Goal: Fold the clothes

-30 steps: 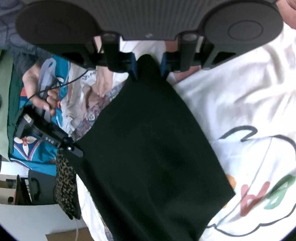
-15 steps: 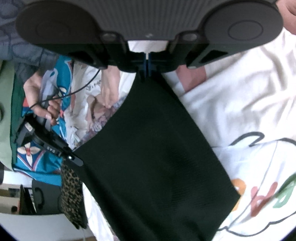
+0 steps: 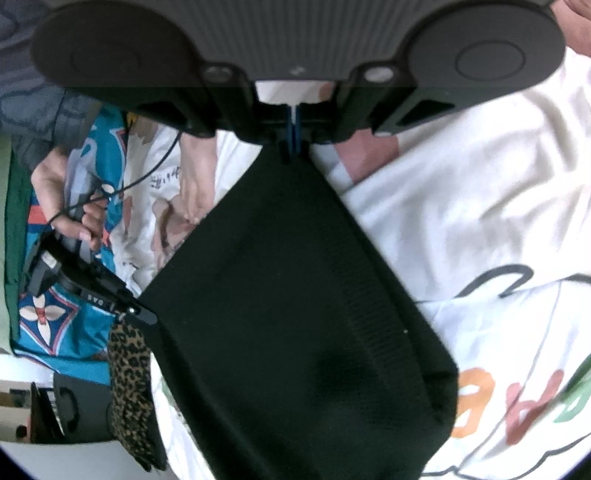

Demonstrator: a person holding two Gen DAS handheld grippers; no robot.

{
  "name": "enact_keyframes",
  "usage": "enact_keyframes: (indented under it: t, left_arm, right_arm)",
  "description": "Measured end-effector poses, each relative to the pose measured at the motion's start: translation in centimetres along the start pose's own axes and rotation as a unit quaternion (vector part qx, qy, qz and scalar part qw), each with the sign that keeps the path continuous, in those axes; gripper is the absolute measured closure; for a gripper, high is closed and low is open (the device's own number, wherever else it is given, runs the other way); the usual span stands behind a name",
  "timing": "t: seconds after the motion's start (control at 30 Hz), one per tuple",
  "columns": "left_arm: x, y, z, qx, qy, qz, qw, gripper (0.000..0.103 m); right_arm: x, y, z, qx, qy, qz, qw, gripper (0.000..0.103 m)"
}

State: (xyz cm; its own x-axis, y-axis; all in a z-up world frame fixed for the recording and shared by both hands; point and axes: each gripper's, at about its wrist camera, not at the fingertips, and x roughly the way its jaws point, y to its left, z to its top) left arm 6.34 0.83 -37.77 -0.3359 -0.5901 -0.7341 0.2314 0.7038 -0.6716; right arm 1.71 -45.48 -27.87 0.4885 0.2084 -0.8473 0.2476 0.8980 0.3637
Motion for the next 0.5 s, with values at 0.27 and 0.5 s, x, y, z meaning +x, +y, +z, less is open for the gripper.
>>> enact_keyframes:
  t: [0.27,0.5]
  left_arm:
    - [-0.5,-0.6,0.3,0.019,0.007,0.023,0.9995,0.101]
    - [-1.4,-0.2,0.2,0.021,0.015,0.053,0.9983,0.1]
  right_arm:
    - [0.3,-1.4,0.2,0.035,0.018,0.007,0.999,0.089]
    - [-0.5,-1.9,0.8,0.037,0.006,0.01,0.999,0.085]
